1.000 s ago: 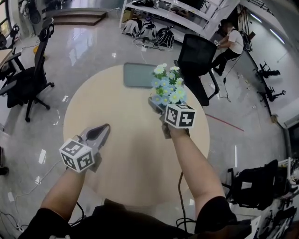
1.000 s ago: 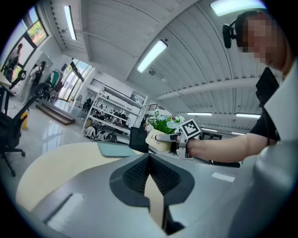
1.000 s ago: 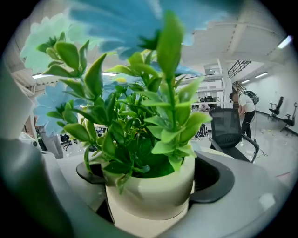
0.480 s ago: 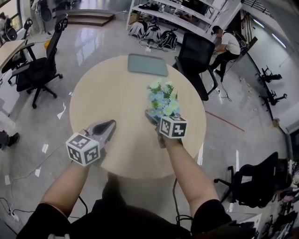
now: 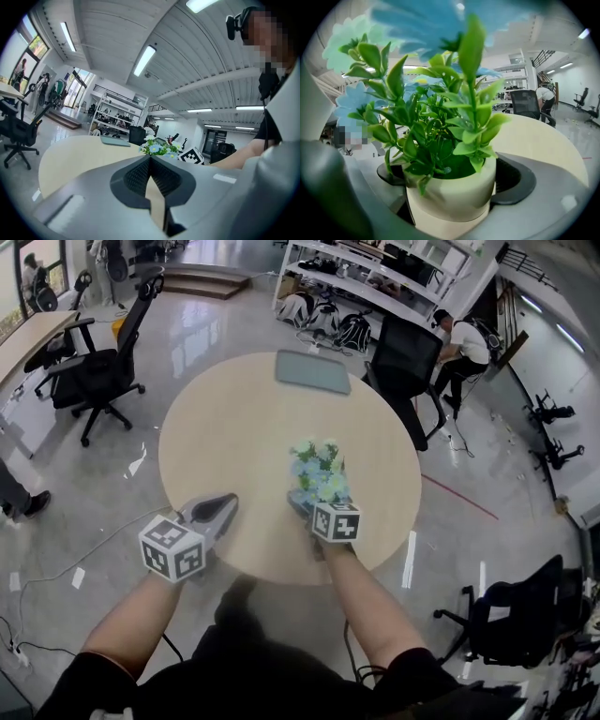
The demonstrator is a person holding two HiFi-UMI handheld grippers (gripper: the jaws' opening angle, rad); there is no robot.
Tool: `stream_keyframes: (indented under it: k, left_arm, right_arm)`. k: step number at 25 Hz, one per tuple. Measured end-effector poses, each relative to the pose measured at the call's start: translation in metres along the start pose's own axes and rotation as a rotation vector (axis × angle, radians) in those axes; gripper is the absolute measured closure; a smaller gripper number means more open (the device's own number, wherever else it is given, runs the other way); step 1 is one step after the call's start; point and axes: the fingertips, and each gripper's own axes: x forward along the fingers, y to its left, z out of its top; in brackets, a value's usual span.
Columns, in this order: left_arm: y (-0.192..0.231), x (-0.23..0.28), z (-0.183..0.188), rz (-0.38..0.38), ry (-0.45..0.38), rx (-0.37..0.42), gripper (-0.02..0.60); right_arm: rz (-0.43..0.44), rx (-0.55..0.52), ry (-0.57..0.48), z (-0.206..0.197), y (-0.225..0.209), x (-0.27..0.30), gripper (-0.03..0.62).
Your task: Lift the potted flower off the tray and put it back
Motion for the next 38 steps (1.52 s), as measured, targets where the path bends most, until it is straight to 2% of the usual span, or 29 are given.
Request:
stream_keyframes:
  k: [4,8,18,20,21,25,30,32,34,36,37,38]
  left_arm:
    - [0.004,-0.012,-0.005,0.021,-0.011,-0.031,0.588]
    - [0.002,-0.024,-0.012,0.032,0.000,-0.028,0.588]
    - [-0.001,-0.045,-0.025,0.051,0.015,-0.032,0.588]
    - [0.002,-0.046,-0.028,0.054,0.018,-0.050,0.588]
    - [0.002,-0.046,-0.029,0.052,0.021,-0.058,0.588]
    - [-0.013,-0.046,-0.025,0.018,0.028,-0.061,0.588]
    - [-0.043,-0.050,-0.004,-0.030,0.002,-0.042,0.588]
    - [-0.061,-0.052,0.007,-0.061,-0.009,-0.029,0.588]
    - [-0.079,-0.053,0.019,-0.088,-0.018,-0.007,0.588]
    - [-0.095,-0.058,0.033,-0.098,-0.029,0.015,0.588]
    - [-0.103,-0.062,0.040,-0.100,-0.036,0.021,0.588]
    - [-0.110,-0.067,0.046,-0.102,-0.048,0.024,0.588]
  right_arm:
    - [0.000,-0.019,0.038,-0.032,0.006,0.003,0.048]
    - [-0.023,-0.024,0.055,-0.058,0.002,0.003,0.048]
    - [-0.078,-0.092,0.065,-0.092,-0.004,0.012,0.043]
    - [-0.065,-0.087,0.103,-0.097,-0.001,0.013,0.033]
    - [-0.046,-0.084,0.121,-0.099,0.002,0.012,-0.007]
    - [0.015,-0.056,0.101,-0.096,0.012,-0.025,-0.007]
    - [0.040,-0.042,0.021,-0.087,0.012,-0.123,-0.004]
    - [0.057,-0.054,-0.025,-0.075,0.012,-0.173,0.047]
    - [0.062,-0.032,-0.097,-0.051,0.009,-0.227,0.130]
    - [0.021,0.000,-0.213,-0.018,0.003,-0.287,0.273]
    - [-0.017,0.004,-0.275,-0.001,0.001,-0.316,0.388]
    - [-0.055,-0.001,-0.330,0.013,0.000,-0.344,0.462]
